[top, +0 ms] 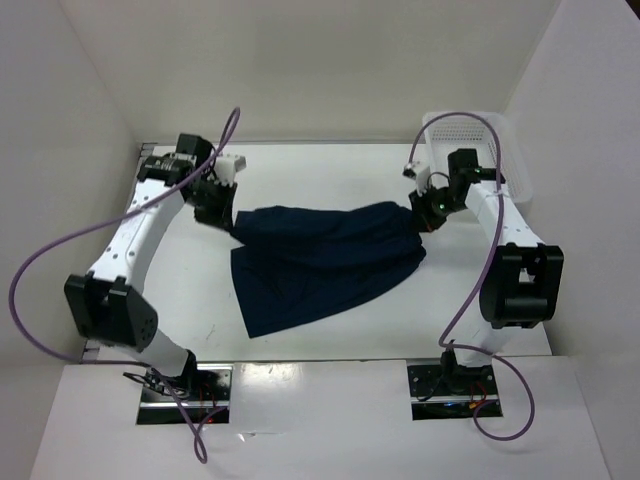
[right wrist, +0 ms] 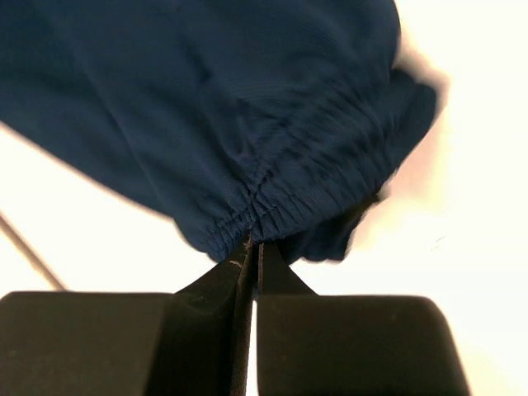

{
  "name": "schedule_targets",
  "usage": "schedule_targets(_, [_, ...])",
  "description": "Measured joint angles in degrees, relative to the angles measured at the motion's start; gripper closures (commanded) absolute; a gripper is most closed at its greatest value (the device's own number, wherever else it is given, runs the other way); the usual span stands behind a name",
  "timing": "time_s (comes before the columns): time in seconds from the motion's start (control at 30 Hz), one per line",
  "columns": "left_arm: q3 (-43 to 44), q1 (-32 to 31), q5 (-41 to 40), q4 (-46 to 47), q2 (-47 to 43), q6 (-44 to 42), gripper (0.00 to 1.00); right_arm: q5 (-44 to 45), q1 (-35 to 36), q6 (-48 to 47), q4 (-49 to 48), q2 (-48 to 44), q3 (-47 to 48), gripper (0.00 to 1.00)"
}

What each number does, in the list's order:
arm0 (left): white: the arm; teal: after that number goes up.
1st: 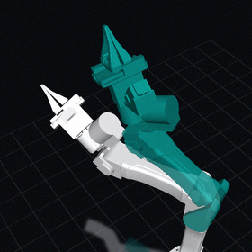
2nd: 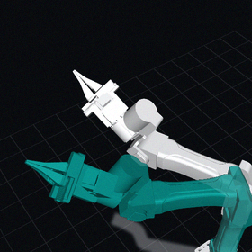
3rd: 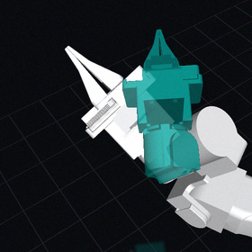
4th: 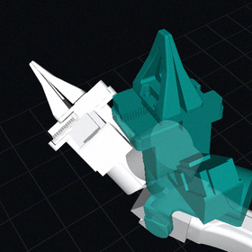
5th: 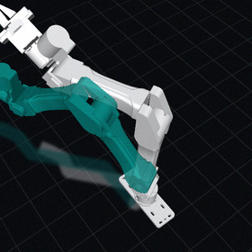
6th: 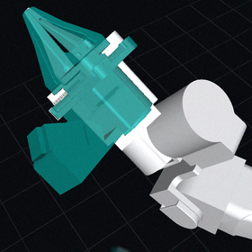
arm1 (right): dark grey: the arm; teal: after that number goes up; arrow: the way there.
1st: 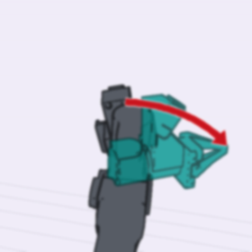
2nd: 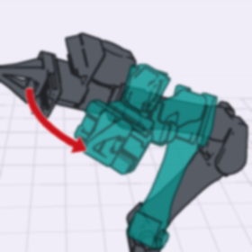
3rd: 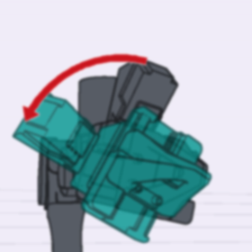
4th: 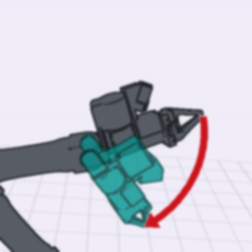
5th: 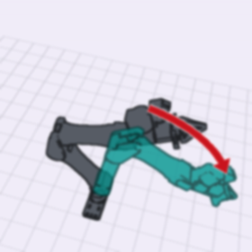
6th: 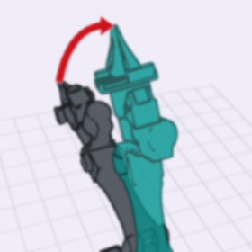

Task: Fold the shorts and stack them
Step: Fold the shorts

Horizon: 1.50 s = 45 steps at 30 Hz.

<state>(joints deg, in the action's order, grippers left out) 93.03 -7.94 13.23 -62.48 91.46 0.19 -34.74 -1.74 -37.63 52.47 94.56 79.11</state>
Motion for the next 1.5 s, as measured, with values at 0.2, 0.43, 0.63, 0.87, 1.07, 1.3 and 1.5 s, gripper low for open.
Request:
schedule_targets(0.2, [-14.21,-0.04,1.16,-5.35,-10.36,0.02,1.00,3.41,0.15,-4.74,2.36,-0.48,-7.43,1.00])
schedule_targets(0.43, [-15.41,0.44,0.46,-8.72,-14.16,0.02,1.00,4.26,-0.22,-5.35,2.51,-3.85,-7.50,1.00])
schedule_targets(0.63, [-17.42,-1.97,-0.09,-8.79,-20.33,0.02,1.00,6.05,-1.14,-8.66,3.34,-9.01,-8.48,1.00])
schedule_targets(0.87, [-30.10,-10.97,0.79,-10.40,-22.18,0.02,1.00,11.34,-1.16,-12.48,4.87,-10.27,-15.34,1.00])
schedule_targets(1.07, [-31.95,-15.06,2.01,-10.60,-18.84,0.09,0.86,15.08,-1.16,-11.98,2.47,-10.71,-20.90,1.00])
schedule_targets(1.3, [-32.39,-16.59,2.45,-10.56,-15.80,0.04,0.55,18.16,-1.20,-8.96,-2.36,-13.05,-23.10,0.29])
schedule_targets(1.5, [-32.04,-13.40,1.86,-9.86,-15.63,0.00,0.55,18.16,-1.25,-10.51,-1.51,-14.62,-21.94,0.19])
